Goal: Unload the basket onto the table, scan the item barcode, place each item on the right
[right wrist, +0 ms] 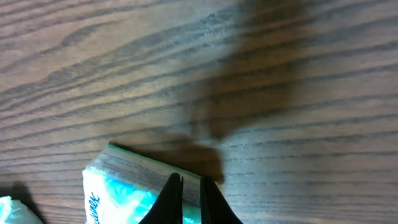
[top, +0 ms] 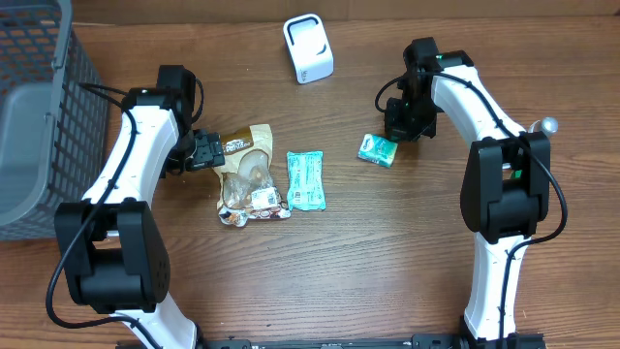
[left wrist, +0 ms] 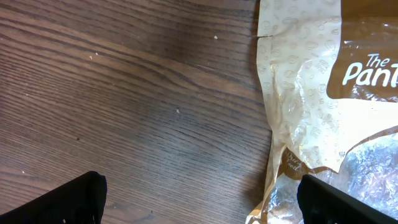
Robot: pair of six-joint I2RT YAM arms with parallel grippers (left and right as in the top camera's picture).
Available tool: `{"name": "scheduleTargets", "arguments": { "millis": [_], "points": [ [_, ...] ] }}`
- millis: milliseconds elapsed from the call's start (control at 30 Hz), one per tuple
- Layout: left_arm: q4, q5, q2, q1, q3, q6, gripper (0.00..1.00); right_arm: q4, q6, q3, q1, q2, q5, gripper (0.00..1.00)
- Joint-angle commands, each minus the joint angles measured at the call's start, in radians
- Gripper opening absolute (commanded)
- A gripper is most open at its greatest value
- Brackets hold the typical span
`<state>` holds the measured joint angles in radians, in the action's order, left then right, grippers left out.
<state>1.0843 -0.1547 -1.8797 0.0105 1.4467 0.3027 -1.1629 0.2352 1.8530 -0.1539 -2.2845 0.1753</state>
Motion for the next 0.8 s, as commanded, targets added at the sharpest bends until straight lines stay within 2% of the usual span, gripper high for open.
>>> {"name": "scheduleTargets", "arguments": {
  "millis": [0, 767],
  "points": [
    [-0.001, -0.01, -0.007, -0.003, 0.014, -0.019, 1.0, -0.002, -0.003, -0.001, -0.003, -0.011, -0.01, 0.08],
    [-0.001, -0.01, -0.007, -0.003, 0.015, -0.019, 1.0, -0.168, 0.001, -0.001, -0.005, -0.011, 0.208, 0.09]
  ]
}}
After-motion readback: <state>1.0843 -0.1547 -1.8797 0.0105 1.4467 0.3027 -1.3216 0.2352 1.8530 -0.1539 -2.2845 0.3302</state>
